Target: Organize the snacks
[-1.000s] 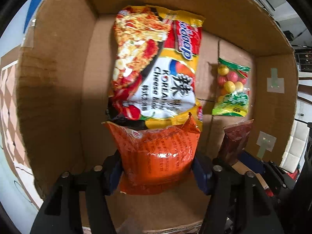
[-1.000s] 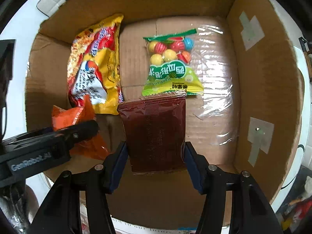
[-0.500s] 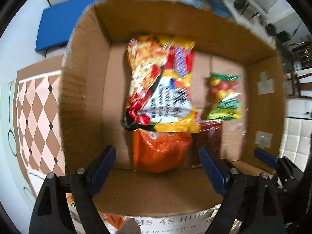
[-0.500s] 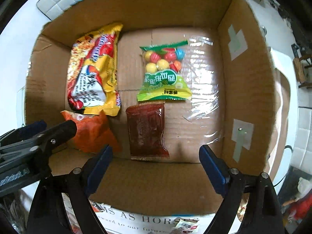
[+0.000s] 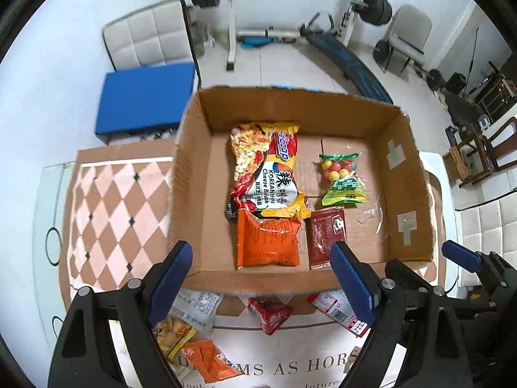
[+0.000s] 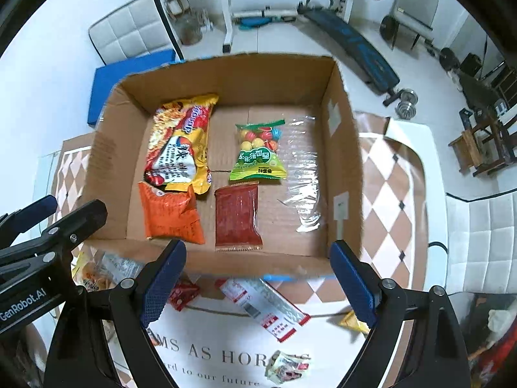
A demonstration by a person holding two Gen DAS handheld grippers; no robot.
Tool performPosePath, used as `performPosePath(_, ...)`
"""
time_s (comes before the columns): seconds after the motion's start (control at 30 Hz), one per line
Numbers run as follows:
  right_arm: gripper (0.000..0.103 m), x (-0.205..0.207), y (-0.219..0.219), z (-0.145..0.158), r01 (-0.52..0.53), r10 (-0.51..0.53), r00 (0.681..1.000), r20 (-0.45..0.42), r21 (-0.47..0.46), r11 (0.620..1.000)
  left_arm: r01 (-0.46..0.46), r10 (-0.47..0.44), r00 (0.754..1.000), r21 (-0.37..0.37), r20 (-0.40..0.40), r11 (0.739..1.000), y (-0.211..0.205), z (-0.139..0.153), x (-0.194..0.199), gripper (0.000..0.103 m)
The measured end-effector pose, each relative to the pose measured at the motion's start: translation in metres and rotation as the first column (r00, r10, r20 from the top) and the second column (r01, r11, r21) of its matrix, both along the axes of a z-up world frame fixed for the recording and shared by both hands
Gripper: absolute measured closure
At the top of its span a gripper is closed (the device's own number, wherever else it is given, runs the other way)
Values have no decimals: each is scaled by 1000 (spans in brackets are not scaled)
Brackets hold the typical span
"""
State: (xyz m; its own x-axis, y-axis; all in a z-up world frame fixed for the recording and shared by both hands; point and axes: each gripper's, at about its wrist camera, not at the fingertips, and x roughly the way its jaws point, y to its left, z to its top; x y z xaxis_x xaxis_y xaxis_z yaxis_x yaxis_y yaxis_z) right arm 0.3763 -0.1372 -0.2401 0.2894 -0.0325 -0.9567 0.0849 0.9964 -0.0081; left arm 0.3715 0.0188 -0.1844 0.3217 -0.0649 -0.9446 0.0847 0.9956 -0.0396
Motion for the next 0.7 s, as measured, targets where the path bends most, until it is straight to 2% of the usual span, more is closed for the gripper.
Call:
performPosePath(0.17,10,-37,7,28,-24,26,997,71,-25,999,-6,5,996,17,94,1000,-1,24,-36,16)
performPosePath(0.4,10,-84,14,53,-30,33,989,145,-24,999,-9,5,985,25,172,1000,-2,50,-80,16)
performPosePath(0.57,10,-108,15,61,-26,27,986,165,-11,1000,-7,4,983,17,186,1000,0,57,-105,16)
performPosePath(0.7,10,-126,6,50,6,-10,992,124,30,1000,-41,41,991,-4,127,999,8,44,-122,16)
